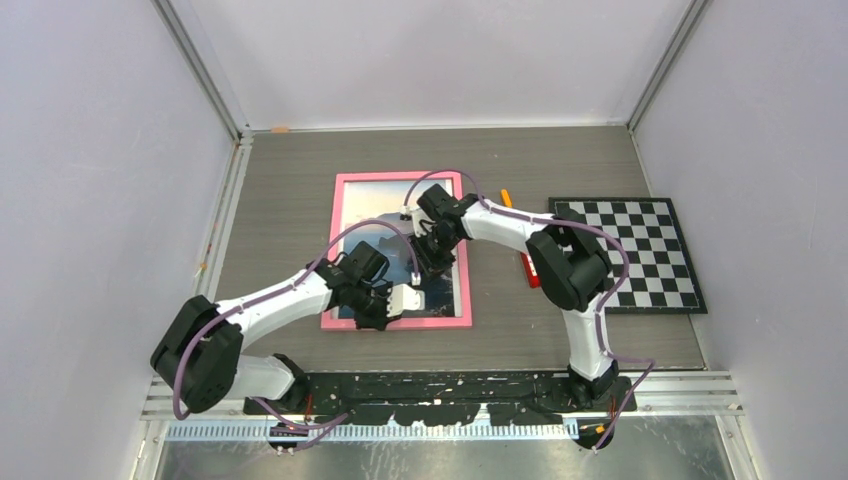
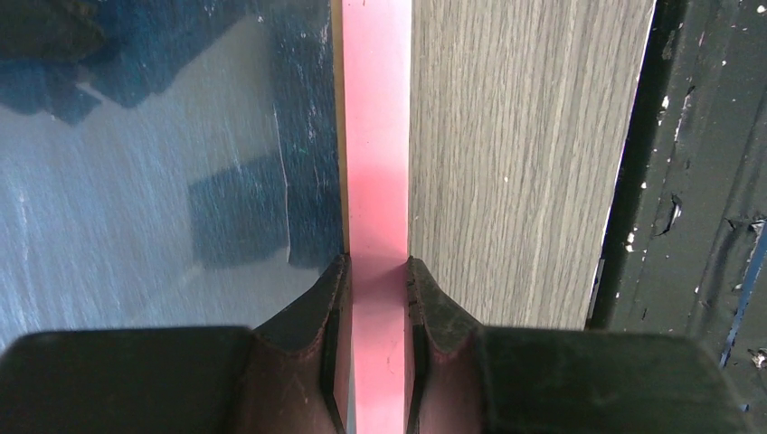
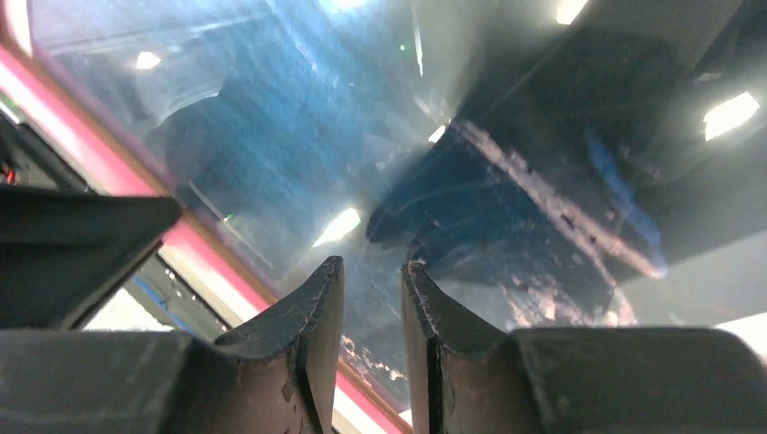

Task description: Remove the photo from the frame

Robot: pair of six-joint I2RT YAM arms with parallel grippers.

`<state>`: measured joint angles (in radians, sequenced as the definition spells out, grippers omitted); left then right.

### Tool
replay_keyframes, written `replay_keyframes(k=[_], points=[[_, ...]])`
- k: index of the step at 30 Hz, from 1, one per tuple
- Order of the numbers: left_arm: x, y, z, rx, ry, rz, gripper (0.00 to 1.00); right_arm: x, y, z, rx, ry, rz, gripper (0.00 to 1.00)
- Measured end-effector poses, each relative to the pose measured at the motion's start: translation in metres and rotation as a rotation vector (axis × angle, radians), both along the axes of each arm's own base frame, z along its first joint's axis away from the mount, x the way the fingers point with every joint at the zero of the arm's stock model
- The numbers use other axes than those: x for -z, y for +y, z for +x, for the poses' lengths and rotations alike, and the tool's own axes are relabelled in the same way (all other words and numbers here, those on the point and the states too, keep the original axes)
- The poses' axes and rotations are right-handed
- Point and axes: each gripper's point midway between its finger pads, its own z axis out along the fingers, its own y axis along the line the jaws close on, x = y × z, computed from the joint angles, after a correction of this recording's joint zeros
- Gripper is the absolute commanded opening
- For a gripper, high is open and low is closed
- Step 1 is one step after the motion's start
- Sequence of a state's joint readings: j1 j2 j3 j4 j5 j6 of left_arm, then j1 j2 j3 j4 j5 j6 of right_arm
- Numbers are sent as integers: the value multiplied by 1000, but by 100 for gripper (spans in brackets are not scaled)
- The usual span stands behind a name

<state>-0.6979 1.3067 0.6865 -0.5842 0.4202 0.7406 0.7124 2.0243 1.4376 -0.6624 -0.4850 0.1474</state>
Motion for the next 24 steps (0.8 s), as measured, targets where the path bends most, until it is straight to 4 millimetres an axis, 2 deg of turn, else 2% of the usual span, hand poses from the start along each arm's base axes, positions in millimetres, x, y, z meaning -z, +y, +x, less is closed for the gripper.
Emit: replay_keyframes(k=[3, 6, 15, 17, 18, 21, 24], points=[[0, 1, 0, 0, 0, 3, 0, 11, 9, 12, 17, -12, -14, 35], [-3, 1, 0, -3, -1, 3, 0, 11, 14, 21, 20, -28, -15, 34], [-31, -1, -1, -46, -12, -41, 0, 11, 12, 22, -3, -54, -23, 34], [-49, -10, -1, -53, -8, -96, 0, 17, 9, 24, -12, -79, -44, 34], [-50, -10, -1, -53, -9, -99, 0, 17, 9, 24, -15, -79, -44, 34], [-72, -21, 1, -58, -20, -168, 0, 18, 7, 25, -19, -89, -49, 35], [-76, -23, 0, -62, -10, -186, 0, 17, 8, 25, -22, -94, -49, 38]])
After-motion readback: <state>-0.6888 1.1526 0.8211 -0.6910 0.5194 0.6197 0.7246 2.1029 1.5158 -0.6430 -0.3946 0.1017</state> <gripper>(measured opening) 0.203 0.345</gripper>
